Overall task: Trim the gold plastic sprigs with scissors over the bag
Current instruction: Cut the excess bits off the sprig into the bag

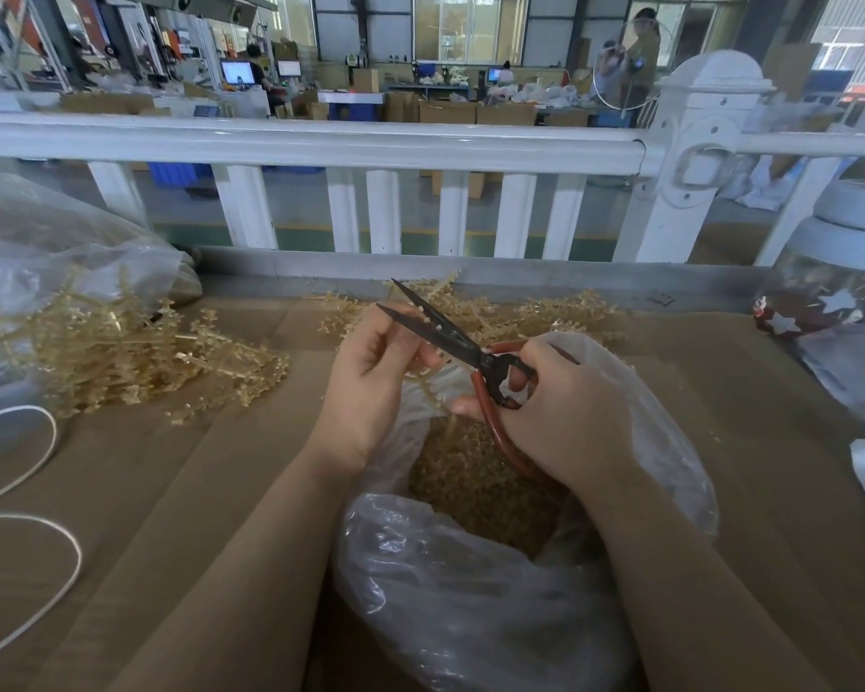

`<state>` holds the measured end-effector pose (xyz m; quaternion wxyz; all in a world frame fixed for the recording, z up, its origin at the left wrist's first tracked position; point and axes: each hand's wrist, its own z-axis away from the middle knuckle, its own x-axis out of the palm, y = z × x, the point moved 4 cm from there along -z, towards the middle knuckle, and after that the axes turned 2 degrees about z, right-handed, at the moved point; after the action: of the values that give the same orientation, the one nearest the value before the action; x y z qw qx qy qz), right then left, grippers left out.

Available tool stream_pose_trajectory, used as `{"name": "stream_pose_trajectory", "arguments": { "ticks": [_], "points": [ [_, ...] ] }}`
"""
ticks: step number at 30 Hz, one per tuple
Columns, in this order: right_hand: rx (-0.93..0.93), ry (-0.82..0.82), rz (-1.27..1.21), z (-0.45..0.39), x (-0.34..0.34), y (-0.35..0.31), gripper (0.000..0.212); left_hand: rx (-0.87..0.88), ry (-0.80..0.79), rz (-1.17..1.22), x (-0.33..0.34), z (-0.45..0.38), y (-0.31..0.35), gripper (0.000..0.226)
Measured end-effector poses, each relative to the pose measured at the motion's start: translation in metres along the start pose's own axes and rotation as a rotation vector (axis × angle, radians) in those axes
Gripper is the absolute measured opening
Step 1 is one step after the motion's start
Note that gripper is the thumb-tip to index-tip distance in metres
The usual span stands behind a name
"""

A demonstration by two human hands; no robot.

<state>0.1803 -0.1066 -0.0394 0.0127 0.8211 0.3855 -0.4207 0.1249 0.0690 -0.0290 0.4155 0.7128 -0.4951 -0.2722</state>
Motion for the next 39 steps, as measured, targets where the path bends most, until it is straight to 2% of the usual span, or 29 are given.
{"name": "stream_pose_trajectory", "arguments": {
  "ticks": [6,13,23,32,39],
  "points": [
    [-0.032,0.044,-0.025,0.0,-0.004,-0.003,0.064,0.023,0.015,-0.038,-0.002,-0.001,0.002,0.018],
    [-0.024,0.024,-0.012,0.0,-0.009,-0.006,0.06,0.042,0.054,-0.082,-0.001,0.001,0.007,0.019],
    [0.004,0.001,-0.012,0.0,-0.009,-0.006,0.065,0.035,0.043,-0.127,0.002,0.004,0.01,0.022],
    [-0.022,0.043,-0.018,0.0,-0.008,-0.006,0.06,0.038,-0.013,-0.019,0.001,0.002,0.008,0.016],
    [-0.036,0.05,-0.077,0.001,-0.005,-0.006,0.061,0.027,-0.036,-0.014,0.002,0.001,0.007,0.022]
  ]
}}
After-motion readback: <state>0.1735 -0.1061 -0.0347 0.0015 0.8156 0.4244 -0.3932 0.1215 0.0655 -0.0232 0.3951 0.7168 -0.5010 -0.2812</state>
